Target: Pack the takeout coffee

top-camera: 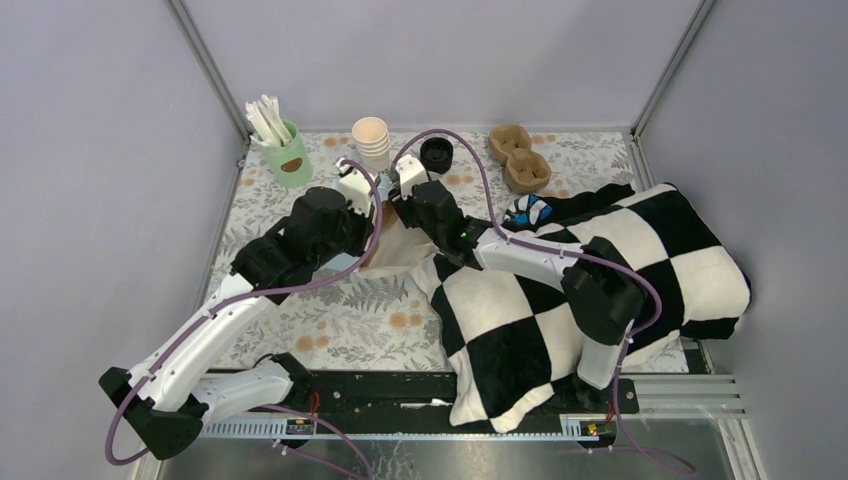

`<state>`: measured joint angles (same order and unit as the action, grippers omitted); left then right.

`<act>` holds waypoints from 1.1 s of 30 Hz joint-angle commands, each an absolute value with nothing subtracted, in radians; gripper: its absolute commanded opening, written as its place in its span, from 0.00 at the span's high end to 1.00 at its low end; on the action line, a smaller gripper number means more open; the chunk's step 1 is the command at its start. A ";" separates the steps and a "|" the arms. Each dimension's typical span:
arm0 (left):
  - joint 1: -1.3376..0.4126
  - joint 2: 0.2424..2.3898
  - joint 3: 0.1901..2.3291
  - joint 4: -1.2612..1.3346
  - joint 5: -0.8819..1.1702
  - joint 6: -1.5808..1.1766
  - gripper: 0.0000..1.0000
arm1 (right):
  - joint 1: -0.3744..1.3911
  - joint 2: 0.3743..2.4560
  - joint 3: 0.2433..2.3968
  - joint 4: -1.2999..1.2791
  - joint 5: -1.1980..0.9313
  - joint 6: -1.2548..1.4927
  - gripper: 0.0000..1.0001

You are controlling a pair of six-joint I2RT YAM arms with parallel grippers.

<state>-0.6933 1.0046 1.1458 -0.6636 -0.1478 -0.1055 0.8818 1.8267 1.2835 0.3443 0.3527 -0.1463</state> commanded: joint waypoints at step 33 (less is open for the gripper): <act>-0.695 1.084 1.336 -0.736 -0.429 -0.463 1.00 | 0.807 1.380 1.665 -0.744 0.201 0.598 0.00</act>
